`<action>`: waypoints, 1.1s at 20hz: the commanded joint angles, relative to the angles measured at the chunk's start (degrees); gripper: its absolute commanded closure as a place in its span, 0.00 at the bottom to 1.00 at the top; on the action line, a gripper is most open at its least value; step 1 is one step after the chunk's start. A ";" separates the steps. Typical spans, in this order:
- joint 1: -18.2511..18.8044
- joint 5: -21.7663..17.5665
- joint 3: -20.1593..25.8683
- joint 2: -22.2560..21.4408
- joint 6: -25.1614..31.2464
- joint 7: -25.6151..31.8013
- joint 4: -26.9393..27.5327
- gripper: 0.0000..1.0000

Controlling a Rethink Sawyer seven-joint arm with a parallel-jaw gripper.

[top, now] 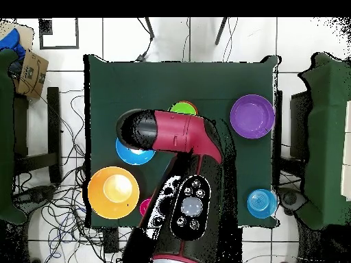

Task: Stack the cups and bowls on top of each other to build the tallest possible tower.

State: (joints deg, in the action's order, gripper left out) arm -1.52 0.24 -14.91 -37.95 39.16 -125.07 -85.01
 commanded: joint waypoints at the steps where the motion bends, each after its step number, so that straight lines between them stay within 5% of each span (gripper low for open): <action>1: -1.01 -2.84 3.29 0.57 8.42 -0.31 -2.69 0.00; 8: -1.60 -3.06 3.38 -2.20 7.78 -0.35 -5.90 0.00; 14: -1.06 -2.50 3.48 -8.58 6.44 1.01 -13.80 0.00; 22: -2.41 -4.76 1.94 -6.89 -0.74 -3.06 -17.51 0.00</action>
State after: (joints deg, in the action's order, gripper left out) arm -2.35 -0.25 -15.64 -46.33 42.33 -125.07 -94.64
